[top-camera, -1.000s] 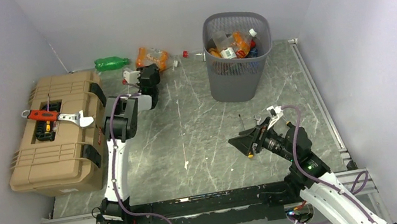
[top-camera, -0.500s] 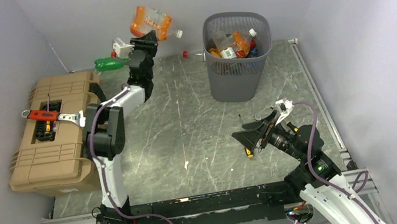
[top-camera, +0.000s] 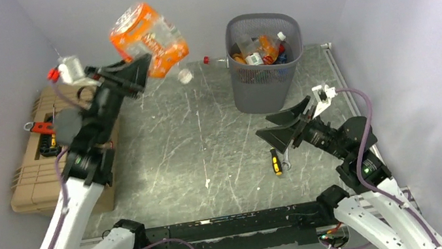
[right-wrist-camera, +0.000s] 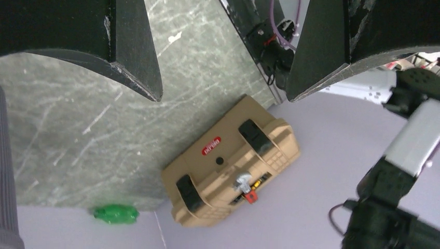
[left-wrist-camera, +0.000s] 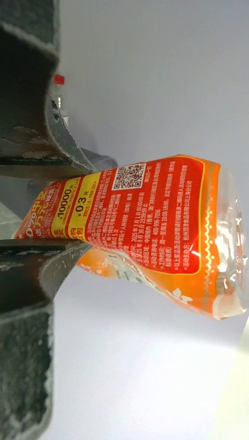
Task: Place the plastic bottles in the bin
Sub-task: Pick up the plastic bottle from the corner of the board.
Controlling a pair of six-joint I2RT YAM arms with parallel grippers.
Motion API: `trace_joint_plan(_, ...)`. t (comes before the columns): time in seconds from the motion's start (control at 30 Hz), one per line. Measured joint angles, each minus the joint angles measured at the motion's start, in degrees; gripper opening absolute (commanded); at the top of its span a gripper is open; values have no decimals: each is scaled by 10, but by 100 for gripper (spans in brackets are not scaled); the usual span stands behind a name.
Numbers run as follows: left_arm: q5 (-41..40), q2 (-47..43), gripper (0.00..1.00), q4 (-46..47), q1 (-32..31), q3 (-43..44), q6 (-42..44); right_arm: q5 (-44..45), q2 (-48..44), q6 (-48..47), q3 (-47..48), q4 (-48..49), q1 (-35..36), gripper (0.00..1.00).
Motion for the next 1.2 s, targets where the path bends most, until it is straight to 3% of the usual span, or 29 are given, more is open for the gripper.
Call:
trace_joint_plan(0.17, 147, -133, 0, -117, -2, 9, 109, -23, 73, 13, 37, 76, 11, 95)
trace_joint_plan(0.27, 204, -157, 0, -181, -14, 13, 148, -34, 127, 21, 55, 120, 41, 97)
trace_joint_plan(0.4, 241, -168, 0, -231, -17, -17, 163, -18, 203, -12, 107, 129, 156, 98)
trace_joint_plan(0.6, 274, -162, 0, -192, -17, -90, 82, 52, 251, -73, 127, 134, 278, 97)
trace_joint_plan(0.77, 287, -153, 0, -118, -17, -131, -8, 101, 255, -96, 127, 152, 293, 93)
trace_joint_plan(0.97, 289, -167, 0, -82, -17, -142, -53, 141, 271, -109, 127, 158, 302, 93)
trace_joint_plan(1.2, 291, -180, 0, -54, -17, -150, -69, 127, 289, -110, 132, 170, 304, 77)
